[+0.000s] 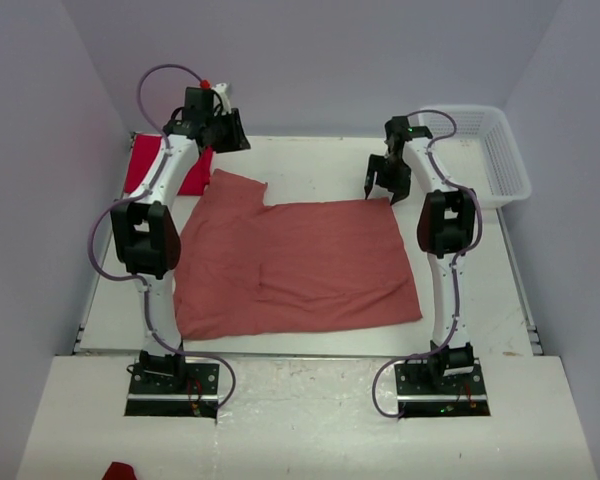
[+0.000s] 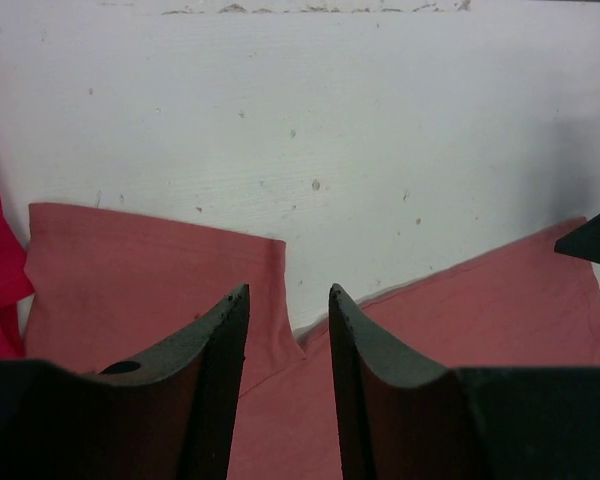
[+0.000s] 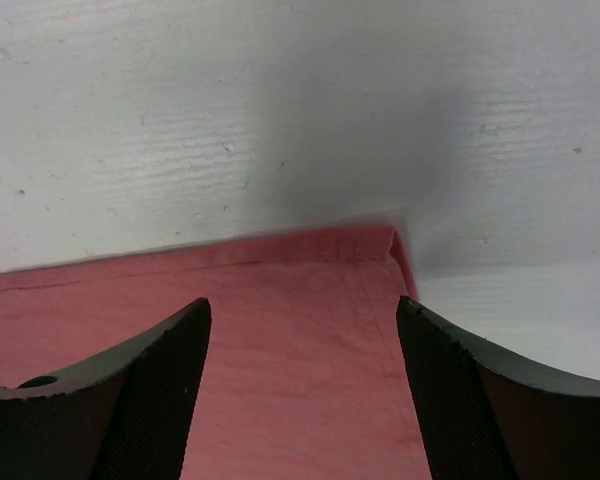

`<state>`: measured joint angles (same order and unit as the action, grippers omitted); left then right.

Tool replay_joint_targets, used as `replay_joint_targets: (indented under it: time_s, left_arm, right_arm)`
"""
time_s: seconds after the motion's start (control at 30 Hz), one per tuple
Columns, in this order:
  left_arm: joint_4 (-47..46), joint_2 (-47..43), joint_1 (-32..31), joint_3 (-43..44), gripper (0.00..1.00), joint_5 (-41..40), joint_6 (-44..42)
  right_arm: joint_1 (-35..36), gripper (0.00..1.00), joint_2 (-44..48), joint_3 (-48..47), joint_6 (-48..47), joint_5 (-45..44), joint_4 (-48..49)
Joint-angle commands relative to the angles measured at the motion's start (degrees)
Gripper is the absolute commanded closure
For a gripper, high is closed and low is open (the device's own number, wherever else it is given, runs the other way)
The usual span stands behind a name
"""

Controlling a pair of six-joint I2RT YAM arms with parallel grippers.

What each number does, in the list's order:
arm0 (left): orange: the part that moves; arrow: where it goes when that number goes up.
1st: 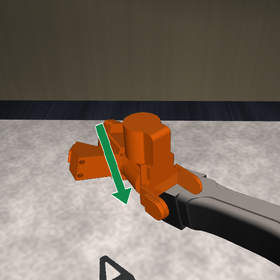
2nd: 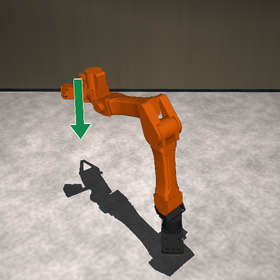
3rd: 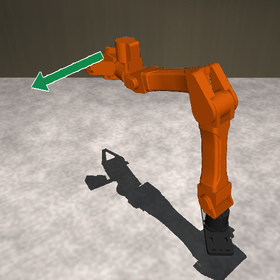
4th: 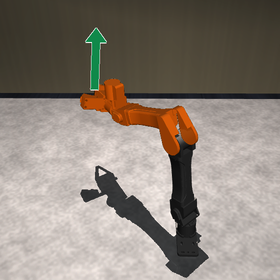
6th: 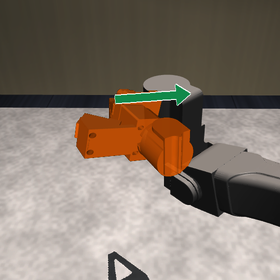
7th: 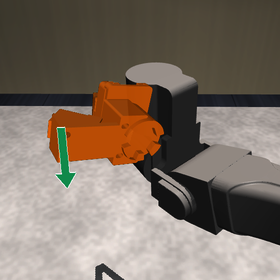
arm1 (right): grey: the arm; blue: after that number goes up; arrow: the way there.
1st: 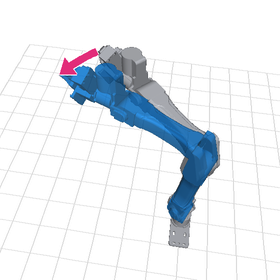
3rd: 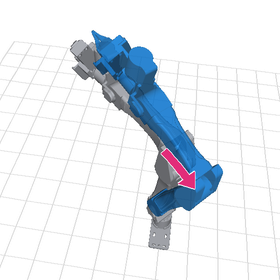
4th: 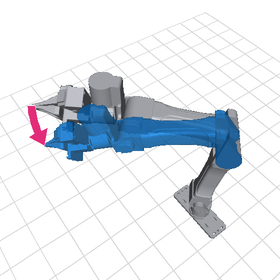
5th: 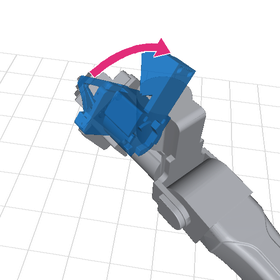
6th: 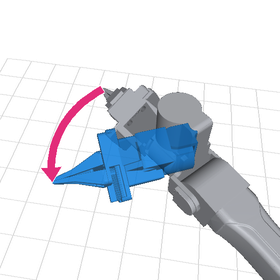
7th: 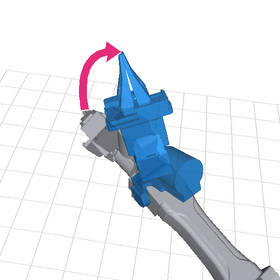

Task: Fold and stack the t-shirts
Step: Grap the side of the flattened tshirt furthest away from the robot with both arms

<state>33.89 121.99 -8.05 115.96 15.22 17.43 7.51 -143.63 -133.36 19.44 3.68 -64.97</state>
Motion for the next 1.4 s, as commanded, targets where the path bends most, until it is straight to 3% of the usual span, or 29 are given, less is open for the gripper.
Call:
replay_joint_targets:
  time_s: [0.0,0.37,0.47,0.6,0.67,0.83,0.97,1.07,1.17,1.37]
  left_arm:
    - [-1.46,-4.31,0.85,1.81,0.6,3.23,0.15]
    - [-2.86,-4.84,0.93,1.55,0.59,9.03,2.7]
    - [-2.86,-5.27,1.11,1.99,0.59,9.04,2.61]
    - [-4.53,-5.8,1.2,0.41,0.59,9.39,3.4]
    - [-3.84,-5.46,1.2,0.32,0.58,9.82,3.49]
    - [-2.95,-7.2,1.2,-0.29,0.58,9.83,3.22]
    - [-3.04,-8.53,1.2,-0.21,0.57,10.35,3.57]
    - [-2.69,-9.23,1.2,-0.12,0.57,10.62,3.66]
    - [-2.51,-10.19,1.2,-0.3,0.56,10.88,3.49]
    - [-2.86,-11.34,1.46,-1.0,0.56,11.32,3.22]
  right_arm:
    - [-1.26,0.23,-0.5,-4.01,1.65,3.17,-2.44]
    - [-4.08,0.2,-4.46,-10.34,5.26,8.01,-9.56]
    - [-4.17,0.19,-2.89,-7.18,4.73,8.09,-8.33]
    - [-3.82,0.27,1.85,0.26,4.9,6.07,0.15]
    - [-3.9,0.22,3.27,3.63,6.04,6.77,1.42]
    - [-3.82,0.21,-4.46,-10.06,5.52,8.79,-10.26]
    - [-3.82,0.28,-0.17,-1.57,4.82,10.55,-5.97]
    - [-3.82,0.35,-0.59,-2.51,5.08,10.73,-6.74]
    - [-3.9,0.29,-1.65,-4.01,5.25,10.64,-8.86]
    - [-3.9,0.28,-1.82,-3.66,6.13,10.55,-9.73]
